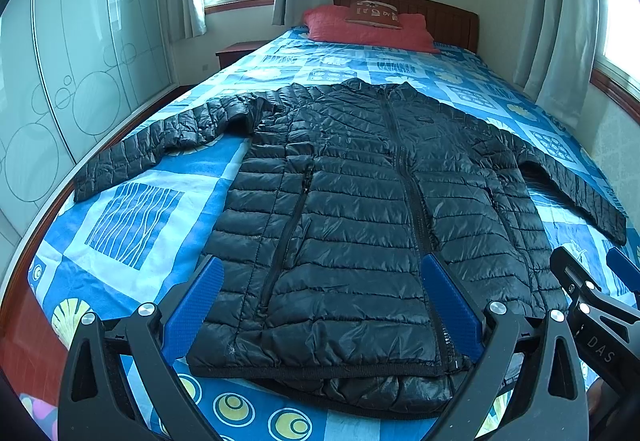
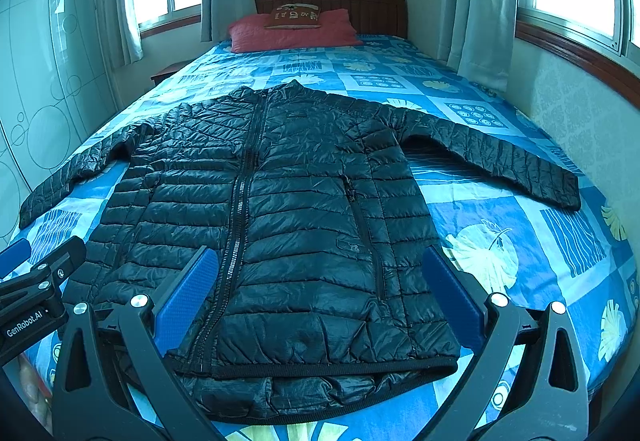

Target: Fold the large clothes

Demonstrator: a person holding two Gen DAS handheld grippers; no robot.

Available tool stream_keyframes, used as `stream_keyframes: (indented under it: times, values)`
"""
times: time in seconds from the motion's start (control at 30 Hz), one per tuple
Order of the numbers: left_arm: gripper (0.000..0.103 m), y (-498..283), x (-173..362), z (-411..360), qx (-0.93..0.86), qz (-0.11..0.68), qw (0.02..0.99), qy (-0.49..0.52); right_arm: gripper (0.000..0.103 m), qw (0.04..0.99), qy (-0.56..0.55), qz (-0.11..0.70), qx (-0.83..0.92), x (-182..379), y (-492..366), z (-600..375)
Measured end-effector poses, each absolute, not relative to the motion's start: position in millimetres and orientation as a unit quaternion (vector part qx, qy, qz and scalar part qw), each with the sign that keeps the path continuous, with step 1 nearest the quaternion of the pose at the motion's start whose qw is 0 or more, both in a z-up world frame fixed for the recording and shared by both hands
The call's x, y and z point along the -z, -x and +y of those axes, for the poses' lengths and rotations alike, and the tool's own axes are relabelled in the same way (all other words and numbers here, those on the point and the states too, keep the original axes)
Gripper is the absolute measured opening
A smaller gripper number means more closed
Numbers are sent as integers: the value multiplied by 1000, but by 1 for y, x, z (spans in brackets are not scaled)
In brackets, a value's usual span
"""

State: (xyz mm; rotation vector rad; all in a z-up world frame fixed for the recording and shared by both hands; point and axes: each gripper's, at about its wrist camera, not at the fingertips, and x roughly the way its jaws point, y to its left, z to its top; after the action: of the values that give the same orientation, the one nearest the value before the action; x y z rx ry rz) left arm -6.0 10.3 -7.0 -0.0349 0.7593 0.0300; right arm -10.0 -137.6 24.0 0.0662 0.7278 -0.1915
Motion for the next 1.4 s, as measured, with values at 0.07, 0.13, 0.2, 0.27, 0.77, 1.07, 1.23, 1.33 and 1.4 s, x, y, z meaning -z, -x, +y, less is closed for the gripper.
stream_keyframes:
  times: [0.07,0.13,0.2,0.27,0.77,1.07,1.23,1.33,1.4]
  values:
    - [98,6,7,10,-15,371,928,17,101,930,-32,355,94,-24,9,-137]
    - [98,6,7,10,-15,372,928,17,101,929,-32,356,93,-24,9,-136]
    - [98,6,9,10,-15,373,928,18,101,929,-32,356,93,-22,9,-136]
    - [98,6,9,10,-15,373,928,18,101,929,-31,356,93,-22,9,-135]
    - [98,-2,14,22,-22,379,924,35,101,925,-54,367,79,-13,5,-141]
    - [98,-55,39,135,-159,378,905,110,101,909,-176,360,114,5,-18,-237]
    - [98,-88,72,218,-244,396,871,160,101,892,-271,324,163,20,-23,-328]
    - [98,-103,90,256,-293,403,851,164,86,876,-322,299,199,33,-23,-394]
    - [98,-109,97,270,-319,401,845,154,77,859,-364,285,221,43,-20,-437]
